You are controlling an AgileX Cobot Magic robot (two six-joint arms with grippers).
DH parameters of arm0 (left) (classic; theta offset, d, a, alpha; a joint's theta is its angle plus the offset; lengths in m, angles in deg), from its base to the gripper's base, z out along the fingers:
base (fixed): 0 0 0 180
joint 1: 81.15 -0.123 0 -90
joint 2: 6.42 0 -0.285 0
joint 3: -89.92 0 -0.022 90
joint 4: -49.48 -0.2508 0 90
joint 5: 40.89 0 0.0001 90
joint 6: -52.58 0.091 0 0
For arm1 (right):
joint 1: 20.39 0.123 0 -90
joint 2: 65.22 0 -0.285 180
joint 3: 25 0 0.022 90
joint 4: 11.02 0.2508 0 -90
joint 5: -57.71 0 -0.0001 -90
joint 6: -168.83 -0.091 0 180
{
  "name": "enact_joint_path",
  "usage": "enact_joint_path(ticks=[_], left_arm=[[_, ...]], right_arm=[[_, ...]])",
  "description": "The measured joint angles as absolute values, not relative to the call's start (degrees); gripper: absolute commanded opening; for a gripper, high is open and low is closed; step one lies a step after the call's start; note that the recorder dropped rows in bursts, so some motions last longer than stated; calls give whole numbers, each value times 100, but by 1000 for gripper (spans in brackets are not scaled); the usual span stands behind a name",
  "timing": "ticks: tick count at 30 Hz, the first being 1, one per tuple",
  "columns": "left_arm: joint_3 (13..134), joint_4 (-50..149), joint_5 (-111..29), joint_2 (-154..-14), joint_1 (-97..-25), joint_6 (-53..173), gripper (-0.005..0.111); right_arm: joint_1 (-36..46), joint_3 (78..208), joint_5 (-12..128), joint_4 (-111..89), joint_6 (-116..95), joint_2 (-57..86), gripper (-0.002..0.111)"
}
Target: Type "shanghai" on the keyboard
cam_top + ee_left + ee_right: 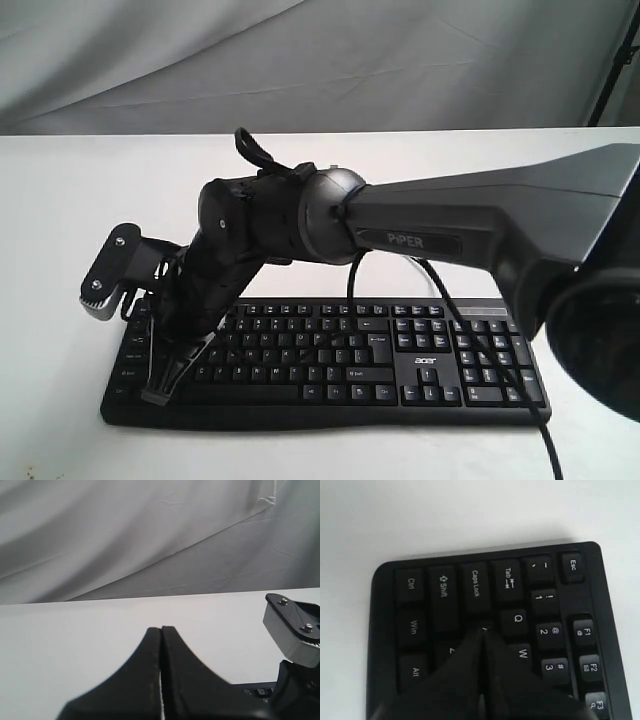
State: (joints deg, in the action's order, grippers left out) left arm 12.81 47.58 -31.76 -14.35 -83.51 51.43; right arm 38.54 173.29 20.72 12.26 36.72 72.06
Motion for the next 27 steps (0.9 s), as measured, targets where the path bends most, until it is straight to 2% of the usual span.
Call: enact_joint_path(ticks=[27], left_arm=[[1281, 4758, -3176, -1435, -8351, 5143, 0]], right_arm=[[3854, 17351, 2128, 879, 3543, 7215, 0]])
